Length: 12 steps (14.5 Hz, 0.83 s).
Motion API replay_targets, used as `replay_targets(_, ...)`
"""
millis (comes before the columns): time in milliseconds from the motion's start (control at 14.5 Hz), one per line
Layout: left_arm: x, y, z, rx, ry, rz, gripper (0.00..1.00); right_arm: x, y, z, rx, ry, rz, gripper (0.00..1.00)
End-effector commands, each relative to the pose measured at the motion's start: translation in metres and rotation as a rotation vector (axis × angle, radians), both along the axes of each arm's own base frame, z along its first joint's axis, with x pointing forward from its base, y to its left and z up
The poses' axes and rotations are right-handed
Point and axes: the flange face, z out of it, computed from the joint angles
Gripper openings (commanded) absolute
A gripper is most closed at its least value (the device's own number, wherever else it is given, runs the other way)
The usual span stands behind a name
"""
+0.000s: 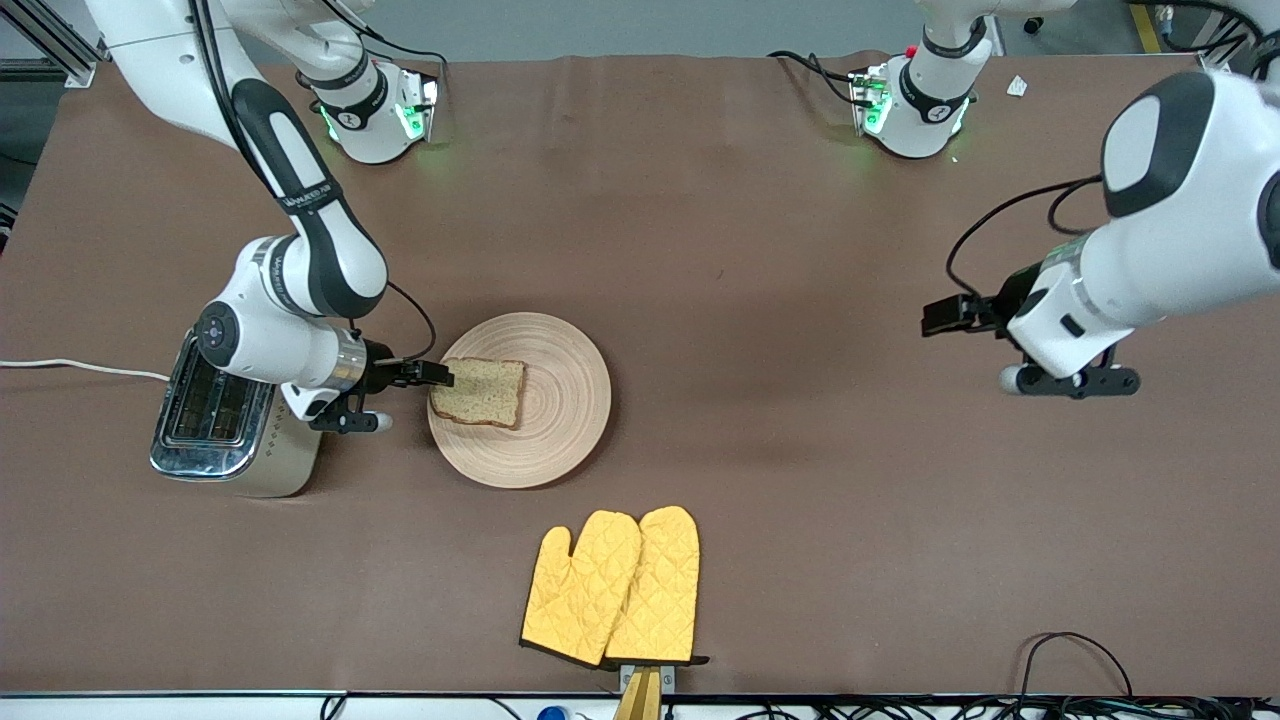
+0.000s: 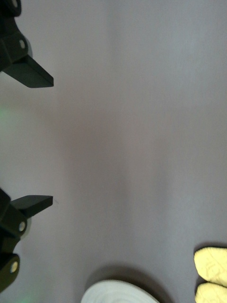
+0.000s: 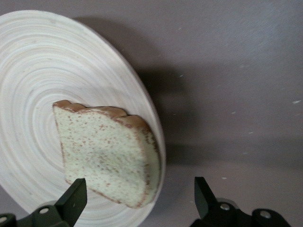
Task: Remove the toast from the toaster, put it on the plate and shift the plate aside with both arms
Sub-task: 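Withdraw the right gripper while the left gripper reaches the plate rim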
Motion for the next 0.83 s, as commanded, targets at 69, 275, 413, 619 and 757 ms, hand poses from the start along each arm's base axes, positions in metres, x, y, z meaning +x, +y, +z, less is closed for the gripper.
replay_targets(69, 0.003, -0.038, -0.034, -0.044, 0.033, 0.056, 1.0, 0.01, -0.028, 0.059, -0.086, -0.025, 0.085, 1.0)
replay_targets(275, 0.011, -0.056, -0.065, -0.09, 0.041, 0.082, 1.0, 0.025, -0.048, 0.115, -0.162, -0.021, 0.14, 1.0)
replay_targets(413, 0.015, -0.064, -0.09, -0.115, 0.029, 0.104, 1.0, 0.033, -0.063, 0.156, -0.187, -0.013, 0.144, 1.0)
replay_targets(619, 0.014, -0.11, -0.125, -0.201, 0.035, 0.08, 1.0, 0.034, -0.086, 0.224, -0.266, -0.073, 0.156, 1.0)
replay_targets(757, 0.016, -0.149, -0.151, -0.251, 0.02, 0.067, 1.0, 0.029, -0.103, 0.256, -0.277, -0.108, 0.131, 1.0)
